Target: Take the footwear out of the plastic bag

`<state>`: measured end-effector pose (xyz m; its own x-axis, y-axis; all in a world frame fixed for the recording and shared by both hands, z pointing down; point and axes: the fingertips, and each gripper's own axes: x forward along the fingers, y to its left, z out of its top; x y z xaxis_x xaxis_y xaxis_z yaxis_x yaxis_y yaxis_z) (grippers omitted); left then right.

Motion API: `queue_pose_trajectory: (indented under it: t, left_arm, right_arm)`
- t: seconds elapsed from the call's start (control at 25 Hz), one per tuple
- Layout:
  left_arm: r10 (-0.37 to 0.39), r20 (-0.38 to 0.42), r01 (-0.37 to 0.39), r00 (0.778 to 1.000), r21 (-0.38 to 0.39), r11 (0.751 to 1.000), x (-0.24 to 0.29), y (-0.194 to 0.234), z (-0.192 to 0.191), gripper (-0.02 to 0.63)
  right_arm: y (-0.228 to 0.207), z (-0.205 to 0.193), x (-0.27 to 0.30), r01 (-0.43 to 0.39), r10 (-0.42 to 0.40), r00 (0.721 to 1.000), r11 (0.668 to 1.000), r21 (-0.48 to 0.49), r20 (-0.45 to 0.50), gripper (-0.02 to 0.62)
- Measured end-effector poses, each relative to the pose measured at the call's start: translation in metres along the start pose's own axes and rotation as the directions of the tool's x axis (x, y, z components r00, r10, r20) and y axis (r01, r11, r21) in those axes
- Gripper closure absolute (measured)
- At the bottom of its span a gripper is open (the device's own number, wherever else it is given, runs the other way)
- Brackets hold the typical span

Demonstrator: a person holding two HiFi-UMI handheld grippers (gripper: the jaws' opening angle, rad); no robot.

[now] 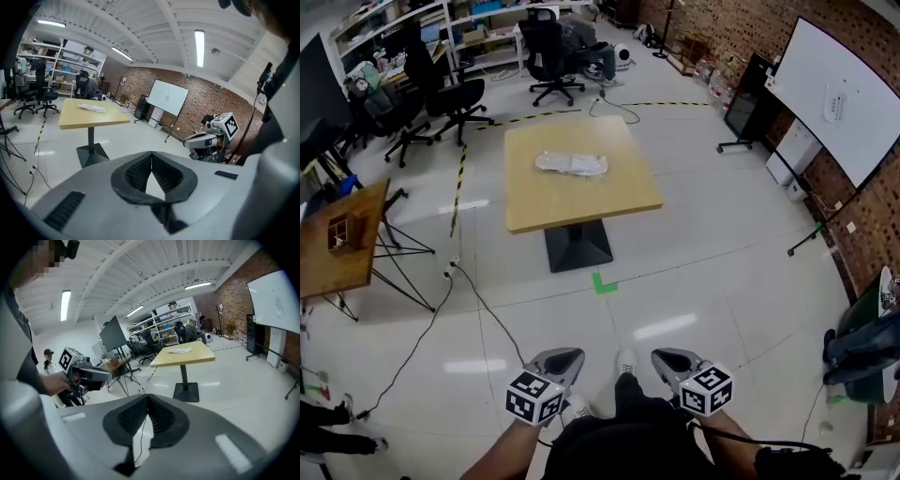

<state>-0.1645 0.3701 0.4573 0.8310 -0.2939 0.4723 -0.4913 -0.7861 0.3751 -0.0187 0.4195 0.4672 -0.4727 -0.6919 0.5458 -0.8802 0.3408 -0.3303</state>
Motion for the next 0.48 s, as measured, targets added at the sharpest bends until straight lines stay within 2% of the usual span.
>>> queue_pose_trajectory:
  t: [0.16, 0.32, 0.48]
  left_arm:
    - [0.034, -0.011, -0.034, 0.999, -0.018, 0.999, 0.013, 0.011, 0.014, 0.598]
    - [0.093, -0.025, -0.094, 0.995, -0.024, 0.995, 0.037, 0.031, 0.035, 0.598]
    - [0.147, 0.040, -0.146, 0.988, -0.011, 0.989, 0.072, 0.048, 0.082, 0.598]
  right_arm:
    - [-0.022, 0.022, 0.019, -0.028, 0.028, 1.000, 0.999, -0.025, 0.009, 0.592]
    - [-0.048, 0.056, 0.041, -0.097, 0.098, 0.994, 0.995, -0.035, 0.043, 0.592]
    - [-0.087, 0.090, 0.051, -0.150, 0.154, 0.985, 0.987, -0.054, 0.082, 0.592]
